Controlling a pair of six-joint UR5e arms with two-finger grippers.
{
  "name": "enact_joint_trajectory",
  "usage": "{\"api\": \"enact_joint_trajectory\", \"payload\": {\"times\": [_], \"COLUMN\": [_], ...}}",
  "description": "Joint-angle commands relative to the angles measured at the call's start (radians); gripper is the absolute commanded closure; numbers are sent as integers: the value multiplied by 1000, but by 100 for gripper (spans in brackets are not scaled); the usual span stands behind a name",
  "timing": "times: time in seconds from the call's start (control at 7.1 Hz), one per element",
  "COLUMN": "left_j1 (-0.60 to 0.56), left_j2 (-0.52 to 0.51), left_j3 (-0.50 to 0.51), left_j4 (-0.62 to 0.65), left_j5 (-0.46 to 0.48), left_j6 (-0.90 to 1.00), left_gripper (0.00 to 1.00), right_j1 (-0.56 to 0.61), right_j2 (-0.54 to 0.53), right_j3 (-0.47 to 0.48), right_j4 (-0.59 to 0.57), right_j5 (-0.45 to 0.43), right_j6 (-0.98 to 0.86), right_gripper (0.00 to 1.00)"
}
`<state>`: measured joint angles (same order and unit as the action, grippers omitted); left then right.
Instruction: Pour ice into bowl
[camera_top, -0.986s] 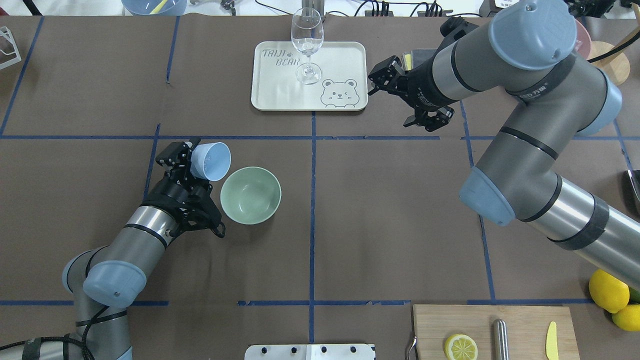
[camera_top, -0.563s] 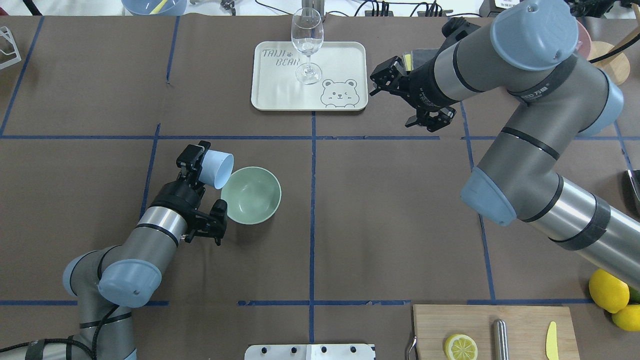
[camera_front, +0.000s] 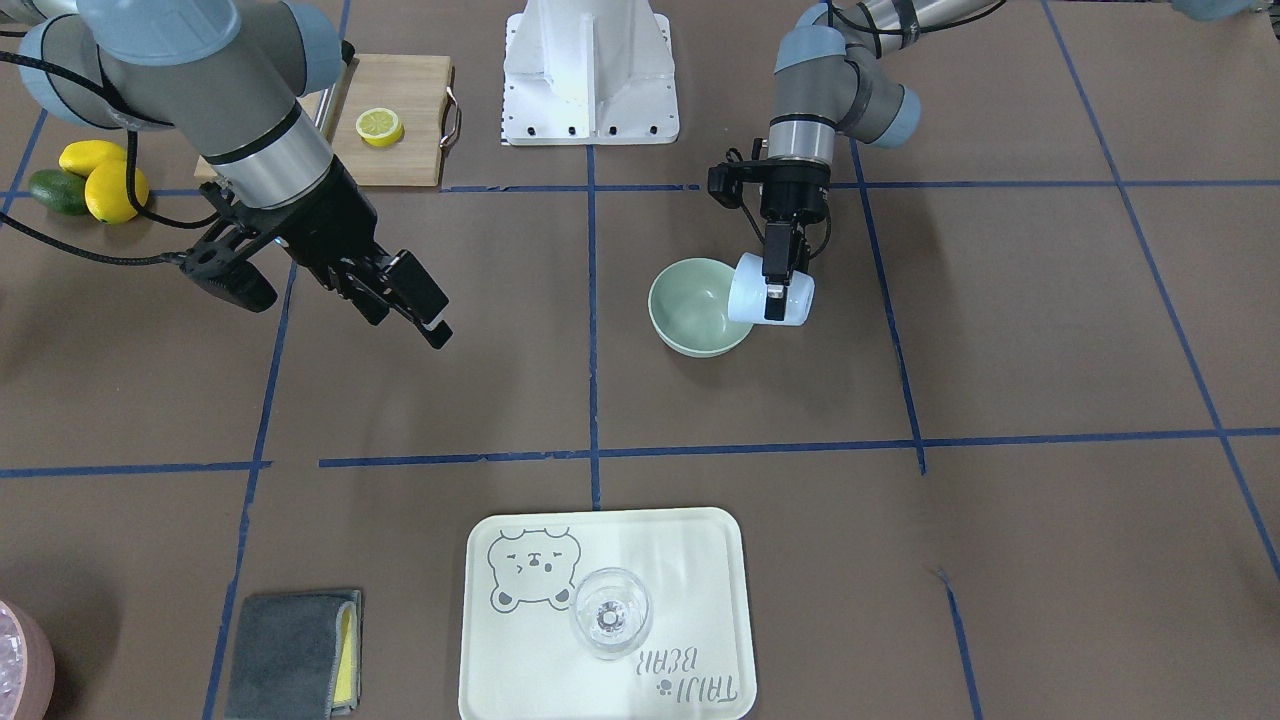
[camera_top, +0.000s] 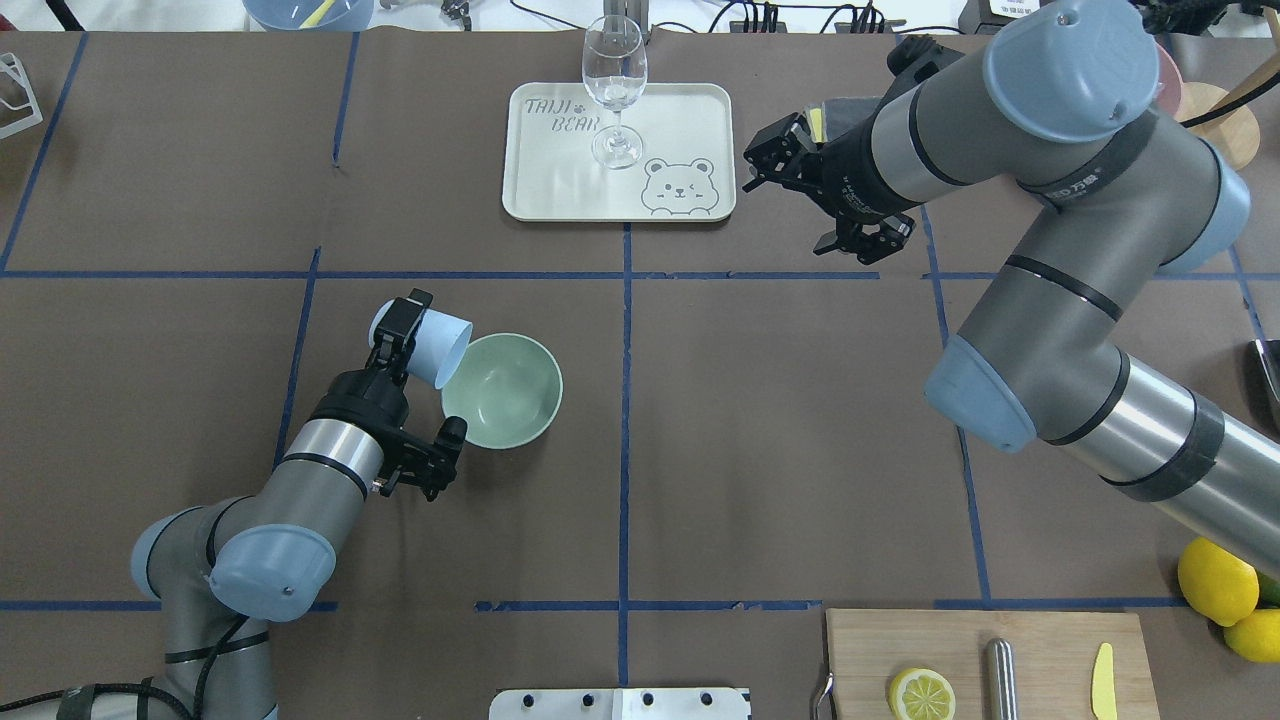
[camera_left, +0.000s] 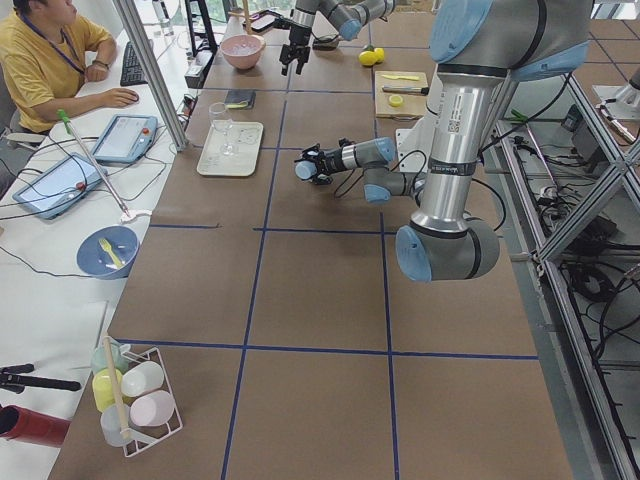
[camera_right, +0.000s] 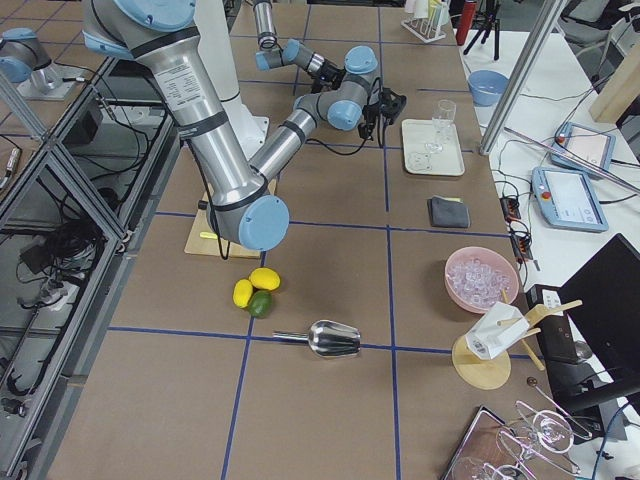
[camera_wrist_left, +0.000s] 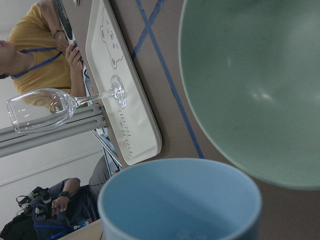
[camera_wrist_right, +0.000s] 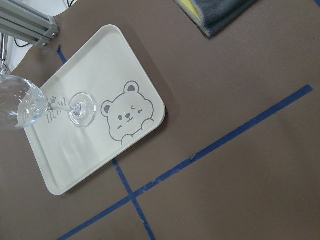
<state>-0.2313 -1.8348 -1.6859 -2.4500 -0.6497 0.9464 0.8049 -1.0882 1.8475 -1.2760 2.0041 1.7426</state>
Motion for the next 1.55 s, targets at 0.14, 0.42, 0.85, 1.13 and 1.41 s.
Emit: {"api": "enact_joint_trajectory", "payload": {"times": [0.14,0.42,0.85,1.13,1.41], "left_j1": [35,43,40,35,36], "left_j2": [0,2,18,96,224], "left_j3": [-1,-8,-46,-40,-35], "left_j4": [3,5,-62,-112,-318], "left_j5": [91,130,130,96,46], "left_j6": [152,193,-27,-559,-1027], "left_gripper": [100,100,100,100,100], "right_j1": [27,27,27,23,30], "right_j2": [-62,-76,-79,-72,-67], "right_j3": [-1,-4,-1,3,12], "right_j4": [1,9,12,12,11], "right_j5": [28,30,27,27,22], "right_j6": [2,2,0,-2,-6], "right_gripper": [0,0,0,0,0]}}
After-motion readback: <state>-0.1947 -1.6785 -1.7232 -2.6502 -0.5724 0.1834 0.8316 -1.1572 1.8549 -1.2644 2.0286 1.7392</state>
